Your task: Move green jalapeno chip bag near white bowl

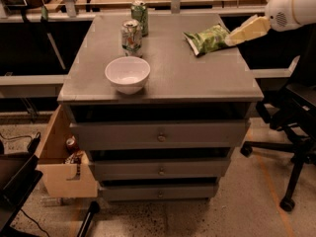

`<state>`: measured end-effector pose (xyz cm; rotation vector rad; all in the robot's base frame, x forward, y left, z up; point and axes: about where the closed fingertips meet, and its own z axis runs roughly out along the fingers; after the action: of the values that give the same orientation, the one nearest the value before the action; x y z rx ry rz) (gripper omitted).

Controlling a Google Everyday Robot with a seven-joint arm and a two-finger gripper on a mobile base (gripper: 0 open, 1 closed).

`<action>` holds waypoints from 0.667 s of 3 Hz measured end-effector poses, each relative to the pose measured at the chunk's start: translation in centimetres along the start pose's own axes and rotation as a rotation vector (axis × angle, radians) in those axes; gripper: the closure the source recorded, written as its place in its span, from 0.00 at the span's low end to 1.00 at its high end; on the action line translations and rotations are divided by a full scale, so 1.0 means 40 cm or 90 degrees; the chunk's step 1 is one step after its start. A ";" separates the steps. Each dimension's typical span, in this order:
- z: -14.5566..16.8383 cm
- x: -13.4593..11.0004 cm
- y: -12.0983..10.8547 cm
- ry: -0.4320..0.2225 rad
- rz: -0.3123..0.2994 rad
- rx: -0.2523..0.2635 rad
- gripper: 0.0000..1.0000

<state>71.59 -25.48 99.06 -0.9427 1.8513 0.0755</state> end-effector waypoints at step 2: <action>0.271 0.043 -0.132 -0.014 0.014 0.027 0.00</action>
Offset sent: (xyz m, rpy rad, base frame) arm 0.1959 -0.0123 -0.0595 0.0137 -0.0513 -0.0778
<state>82.78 -25.29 94.26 -0.8879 1.8360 0.0600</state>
